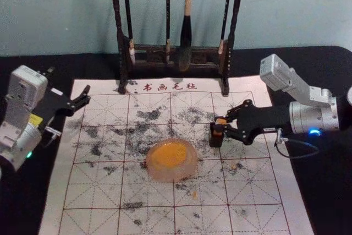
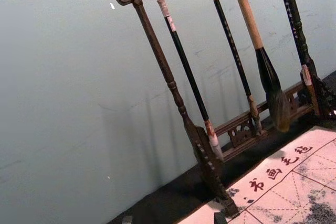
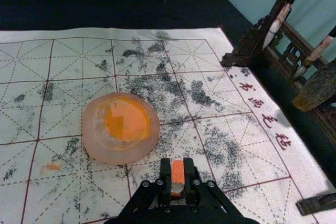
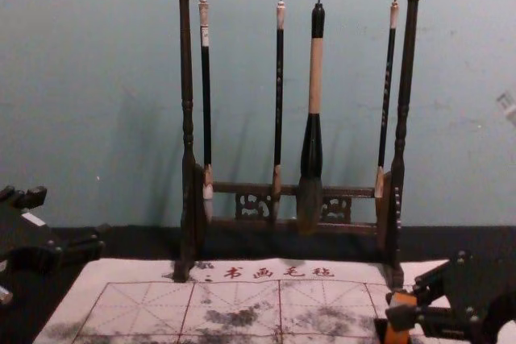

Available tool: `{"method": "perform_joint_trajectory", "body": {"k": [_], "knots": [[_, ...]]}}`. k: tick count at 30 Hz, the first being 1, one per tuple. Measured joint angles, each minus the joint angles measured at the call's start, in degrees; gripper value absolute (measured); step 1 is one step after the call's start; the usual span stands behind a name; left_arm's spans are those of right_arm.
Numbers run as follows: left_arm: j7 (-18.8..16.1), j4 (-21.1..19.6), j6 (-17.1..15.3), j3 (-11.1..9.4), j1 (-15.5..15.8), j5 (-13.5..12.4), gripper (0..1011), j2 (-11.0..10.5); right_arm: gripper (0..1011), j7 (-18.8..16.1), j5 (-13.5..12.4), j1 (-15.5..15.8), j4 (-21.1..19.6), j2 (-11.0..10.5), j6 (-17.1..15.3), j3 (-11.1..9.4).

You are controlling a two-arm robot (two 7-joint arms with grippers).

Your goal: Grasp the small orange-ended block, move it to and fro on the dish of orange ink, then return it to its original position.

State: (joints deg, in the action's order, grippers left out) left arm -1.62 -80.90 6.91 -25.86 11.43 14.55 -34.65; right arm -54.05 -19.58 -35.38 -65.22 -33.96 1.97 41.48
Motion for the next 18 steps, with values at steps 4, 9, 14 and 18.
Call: {"method": "perform_joint_trajectory", "body": {"k": [4, 9, 14, 18], "knots": [[0.00, 0.00, 0.00, 0.00, 0.00, 0.00, 1001, 0.00, 134, 0.39, 0.49, 0.07, 0.01, 0.05, 0.11, 0.13], [0.00, 0.00, 0.00, 0.00, 0.00, 0.00, 1002, 0.00, 134, 0.48, 0.62, 0.08, 0.01, 0.06, 0.16, 0.16], [0.00, 0.00, 0.00, 0.00, 0.00, 0.00, 1001, 0.00, 134, 0.43, 0.55, 0.08, 0.00, 0.04, 0.17, 0.13], [0.00, 0.00, 0.00, 0.00, 0.00, 0.00, 1001, 0.00, 134, 0.41, 0.49, 0.07, -0.02, 0.02, 0.16, 0.12]]}}
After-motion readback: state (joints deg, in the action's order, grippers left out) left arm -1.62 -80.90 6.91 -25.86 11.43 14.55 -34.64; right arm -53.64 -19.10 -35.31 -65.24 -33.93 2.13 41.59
